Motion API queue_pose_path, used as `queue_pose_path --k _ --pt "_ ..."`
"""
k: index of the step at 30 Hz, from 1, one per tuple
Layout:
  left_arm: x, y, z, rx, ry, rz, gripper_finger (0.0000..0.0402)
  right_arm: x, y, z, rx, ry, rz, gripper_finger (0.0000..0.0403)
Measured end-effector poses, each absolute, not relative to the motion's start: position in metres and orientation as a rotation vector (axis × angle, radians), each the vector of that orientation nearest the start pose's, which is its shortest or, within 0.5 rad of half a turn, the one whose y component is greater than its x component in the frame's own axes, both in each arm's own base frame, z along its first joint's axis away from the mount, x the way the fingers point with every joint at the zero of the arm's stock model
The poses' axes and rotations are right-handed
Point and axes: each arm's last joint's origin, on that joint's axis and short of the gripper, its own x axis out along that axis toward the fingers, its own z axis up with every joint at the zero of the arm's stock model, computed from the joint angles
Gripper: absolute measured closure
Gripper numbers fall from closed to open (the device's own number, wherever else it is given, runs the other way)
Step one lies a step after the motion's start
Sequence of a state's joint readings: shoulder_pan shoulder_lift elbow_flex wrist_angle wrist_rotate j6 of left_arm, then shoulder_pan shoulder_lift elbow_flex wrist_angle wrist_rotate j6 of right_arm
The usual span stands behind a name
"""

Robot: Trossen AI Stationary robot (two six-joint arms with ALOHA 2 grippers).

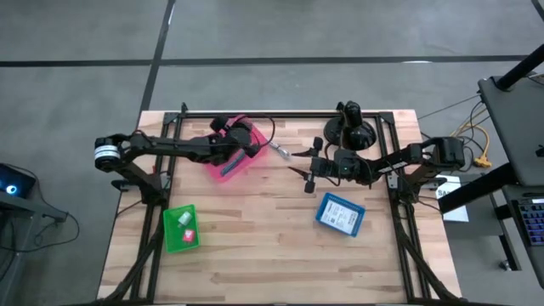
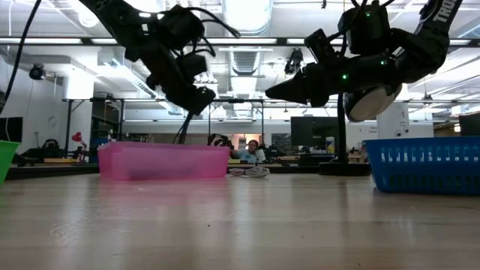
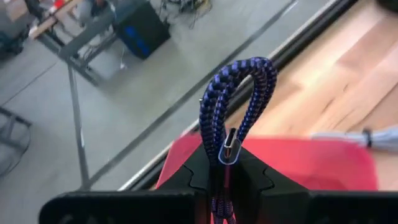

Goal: Pick and place items into bin
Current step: Put the violet charger cable into the red bin

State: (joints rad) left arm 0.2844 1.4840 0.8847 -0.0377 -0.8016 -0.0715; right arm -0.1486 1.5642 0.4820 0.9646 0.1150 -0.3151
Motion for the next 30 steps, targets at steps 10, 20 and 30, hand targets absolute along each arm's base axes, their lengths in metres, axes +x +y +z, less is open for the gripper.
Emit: queue_pose_path --k 10,20,30 --pt "0.274 0.112 0.216 0.045 0.711 1.115 0.0383 0.278 -0.045 0.168 -0.311 0.159 -0.243 0.0204" --pt "0.274 0.112 0.216 0.043 0.710 1.115 0.0333 0.279 -0.045 0.168 -0.311 0.160 -0.243 0.0204" --pt "0.274 0.112 0.216 0.054 0.718 1.109 0.0327 0.279 -0.045 0.168 -0.311 0.162 -0.242 0.0204"
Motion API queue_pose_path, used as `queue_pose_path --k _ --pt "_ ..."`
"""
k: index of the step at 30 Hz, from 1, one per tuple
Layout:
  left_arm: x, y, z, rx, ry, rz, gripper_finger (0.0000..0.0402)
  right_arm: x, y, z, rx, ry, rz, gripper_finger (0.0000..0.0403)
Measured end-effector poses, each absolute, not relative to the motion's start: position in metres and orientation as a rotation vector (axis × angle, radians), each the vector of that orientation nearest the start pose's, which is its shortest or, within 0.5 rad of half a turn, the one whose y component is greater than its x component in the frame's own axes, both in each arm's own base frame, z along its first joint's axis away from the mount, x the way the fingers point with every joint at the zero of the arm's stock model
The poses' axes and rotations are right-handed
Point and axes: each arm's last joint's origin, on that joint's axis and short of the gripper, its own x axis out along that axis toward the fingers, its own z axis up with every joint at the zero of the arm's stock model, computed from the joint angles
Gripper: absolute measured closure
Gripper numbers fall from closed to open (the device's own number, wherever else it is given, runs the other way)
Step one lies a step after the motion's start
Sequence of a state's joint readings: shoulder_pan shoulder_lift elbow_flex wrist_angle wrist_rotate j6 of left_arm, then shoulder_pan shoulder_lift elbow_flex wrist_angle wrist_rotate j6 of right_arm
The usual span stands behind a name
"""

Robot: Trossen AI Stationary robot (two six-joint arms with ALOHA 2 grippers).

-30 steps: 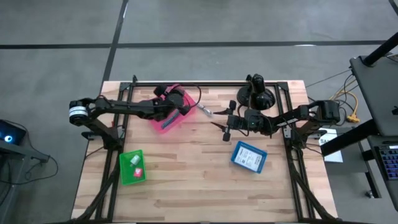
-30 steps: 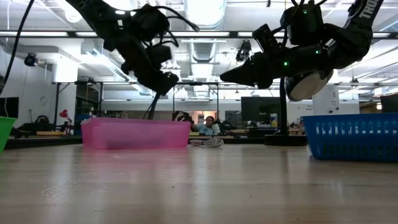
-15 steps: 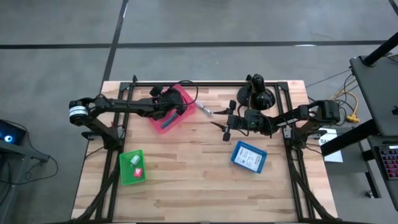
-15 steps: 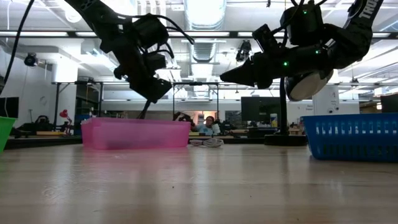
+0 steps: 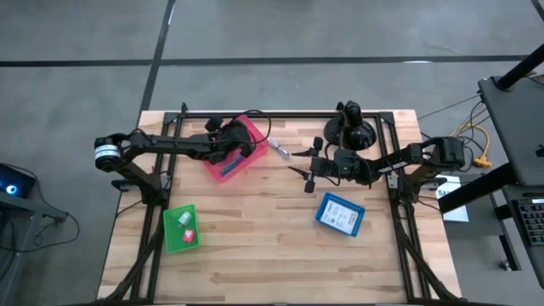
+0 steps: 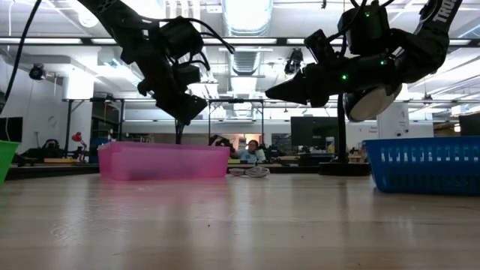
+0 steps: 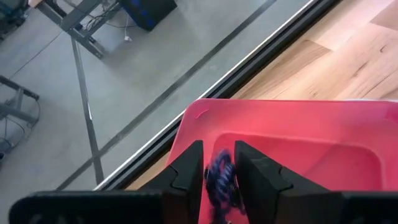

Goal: Pick and place items into bin
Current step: Put the violet charger cable into the red bin, then put the white charger cable into the red bin

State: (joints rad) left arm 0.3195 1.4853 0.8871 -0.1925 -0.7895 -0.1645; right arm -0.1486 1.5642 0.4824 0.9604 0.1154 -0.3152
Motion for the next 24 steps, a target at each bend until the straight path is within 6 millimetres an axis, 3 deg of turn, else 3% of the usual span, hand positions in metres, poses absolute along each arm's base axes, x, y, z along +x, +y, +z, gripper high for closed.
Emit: queue_pose_path --k 11,24 --pt "0.276 0.112 0.215 0.091 0.761 1.030 0.0325 0.278 -0.045 0.168 -0.313 0.164 -0.242 0.0204" --pt "0.285 0.110 0.221 0.028 0.711 0.853 0.0292 0.278 -0.045 0.164 -0.313 0.199 -0.220 0.0204"
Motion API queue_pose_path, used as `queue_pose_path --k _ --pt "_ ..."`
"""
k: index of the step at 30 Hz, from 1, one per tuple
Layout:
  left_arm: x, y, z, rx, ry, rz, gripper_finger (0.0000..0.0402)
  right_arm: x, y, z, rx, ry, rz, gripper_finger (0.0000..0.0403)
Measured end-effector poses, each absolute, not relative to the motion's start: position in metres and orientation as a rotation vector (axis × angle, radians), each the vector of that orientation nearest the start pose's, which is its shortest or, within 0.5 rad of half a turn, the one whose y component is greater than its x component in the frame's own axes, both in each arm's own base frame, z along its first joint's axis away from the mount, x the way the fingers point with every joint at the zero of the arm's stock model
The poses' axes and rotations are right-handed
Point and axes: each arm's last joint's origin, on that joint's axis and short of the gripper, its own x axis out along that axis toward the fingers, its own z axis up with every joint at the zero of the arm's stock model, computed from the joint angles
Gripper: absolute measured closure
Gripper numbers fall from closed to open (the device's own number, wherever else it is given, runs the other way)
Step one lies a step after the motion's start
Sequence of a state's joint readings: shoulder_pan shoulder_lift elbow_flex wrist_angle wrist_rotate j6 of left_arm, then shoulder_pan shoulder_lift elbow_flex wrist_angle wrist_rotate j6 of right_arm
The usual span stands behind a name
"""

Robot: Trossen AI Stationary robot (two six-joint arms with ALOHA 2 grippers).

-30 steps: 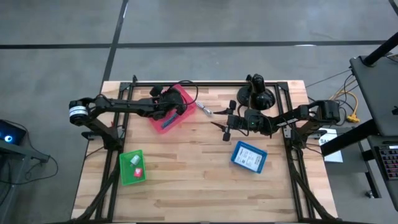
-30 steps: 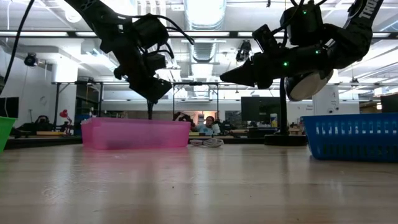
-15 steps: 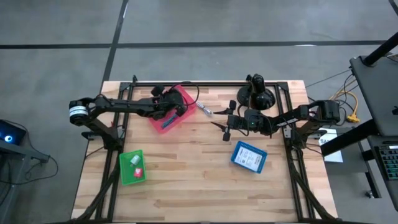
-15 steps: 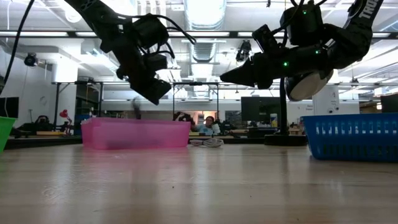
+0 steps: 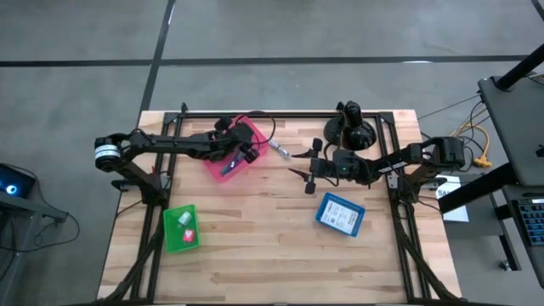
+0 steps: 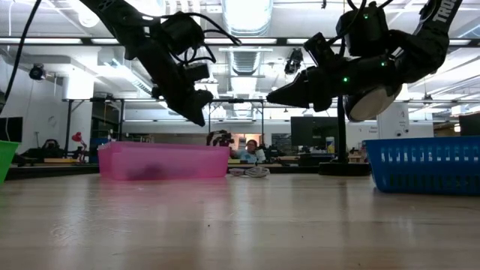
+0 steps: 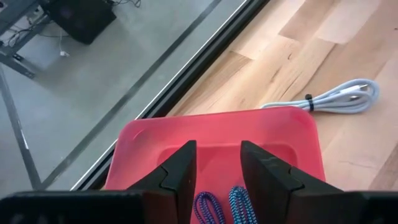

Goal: Pick and place items into bin
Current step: Put the white charger cable into the red bin

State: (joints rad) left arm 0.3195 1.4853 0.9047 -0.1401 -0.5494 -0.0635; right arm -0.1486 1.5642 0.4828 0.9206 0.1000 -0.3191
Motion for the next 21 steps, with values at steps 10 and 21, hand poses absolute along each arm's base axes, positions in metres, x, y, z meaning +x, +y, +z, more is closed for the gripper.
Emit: queue_pose_path --k 10,21 --pt "0.285 0.110 0.221 0.047 0.720 0.841 0.0292 0.283 -0.056 0.164 -0.190 0.272 -0.256 0.0204" --pt "0.291 0.107 0.224 0.089 0.682 0.628 0.0292 0.306 -0.078 0.187 -0.099 0.462 -0.309 0.0204"
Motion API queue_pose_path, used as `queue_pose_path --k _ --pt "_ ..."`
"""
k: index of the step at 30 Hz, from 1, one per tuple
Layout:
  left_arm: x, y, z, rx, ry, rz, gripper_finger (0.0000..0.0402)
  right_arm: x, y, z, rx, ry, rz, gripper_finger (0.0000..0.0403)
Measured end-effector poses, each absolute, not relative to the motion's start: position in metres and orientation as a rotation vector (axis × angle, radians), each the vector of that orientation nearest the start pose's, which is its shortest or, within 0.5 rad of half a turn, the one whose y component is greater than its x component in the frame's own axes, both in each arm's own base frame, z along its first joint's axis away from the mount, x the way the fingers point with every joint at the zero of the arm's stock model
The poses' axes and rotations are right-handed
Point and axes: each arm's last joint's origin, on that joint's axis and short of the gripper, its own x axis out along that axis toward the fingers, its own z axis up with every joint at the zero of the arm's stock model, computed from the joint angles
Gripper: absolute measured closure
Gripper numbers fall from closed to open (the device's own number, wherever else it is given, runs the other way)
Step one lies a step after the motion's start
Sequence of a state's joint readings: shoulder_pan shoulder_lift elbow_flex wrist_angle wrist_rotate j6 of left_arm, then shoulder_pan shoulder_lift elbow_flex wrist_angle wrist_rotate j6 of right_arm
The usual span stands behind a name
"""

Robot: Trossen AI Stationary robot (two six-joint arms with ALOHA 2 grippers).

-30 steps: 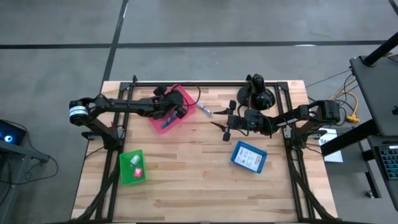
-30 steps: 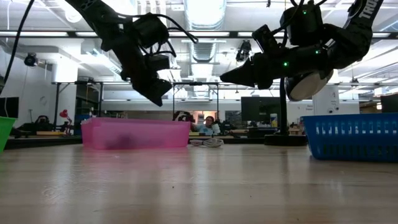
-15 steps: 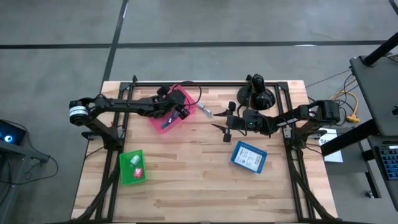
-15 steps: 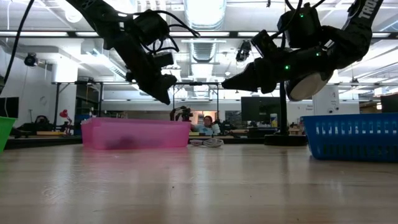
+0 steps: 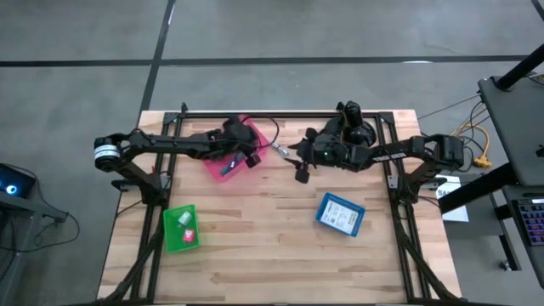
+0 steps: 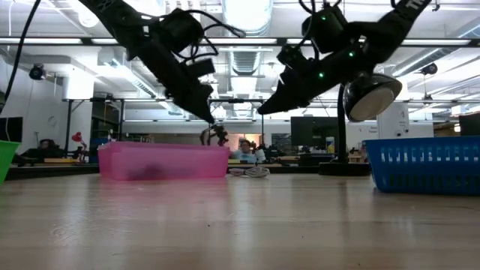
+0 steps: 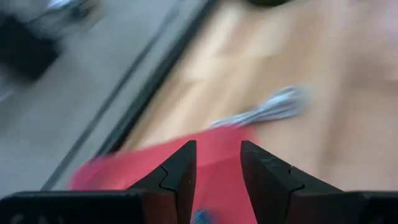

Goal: Pick and place items into bin
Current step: Put the white charger cable into the red bin

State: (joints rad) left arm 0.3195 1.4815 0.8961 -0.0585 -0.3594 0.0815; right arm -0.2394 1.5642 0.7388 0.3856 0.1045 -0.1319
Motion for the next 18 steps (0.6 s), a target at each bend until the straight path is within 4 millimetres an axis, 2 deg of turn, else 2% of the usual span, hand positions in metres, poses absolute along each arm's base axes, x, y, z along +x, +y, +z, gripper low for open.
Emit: queue_pose_path --k 4,7,11,14,18 --pt "0.298 0.102 0.229 0.111 0.599 0.378 0.0292 0.308 -0.078 0.190 -0.063 0.487 -0.314 0.0204" --pt "0.305 0.100 0.233 0.123 0.534 0.296 0.0292 0.306 -0.078 0.191 -0.058 0.487 -0.316 0.0204" --pt "0.314 0.100 0.224 0.211 0.558 0.229 0.0284 0.299 -0.076 0.194 -0.045 0.472 -0.320 0.0204" --pt "0.321 0.102 0.220 0.222 0.573 0.215 0.0256 0.290 -0.068 0.197 -0.061 0.437 -0.305 0.0204" --pt "0.334 0.106 0.219 0.257 0.579 0.206 0.0199 0.273 -0.055 0.204 -0.132 0.325 -0.266 0.0204"
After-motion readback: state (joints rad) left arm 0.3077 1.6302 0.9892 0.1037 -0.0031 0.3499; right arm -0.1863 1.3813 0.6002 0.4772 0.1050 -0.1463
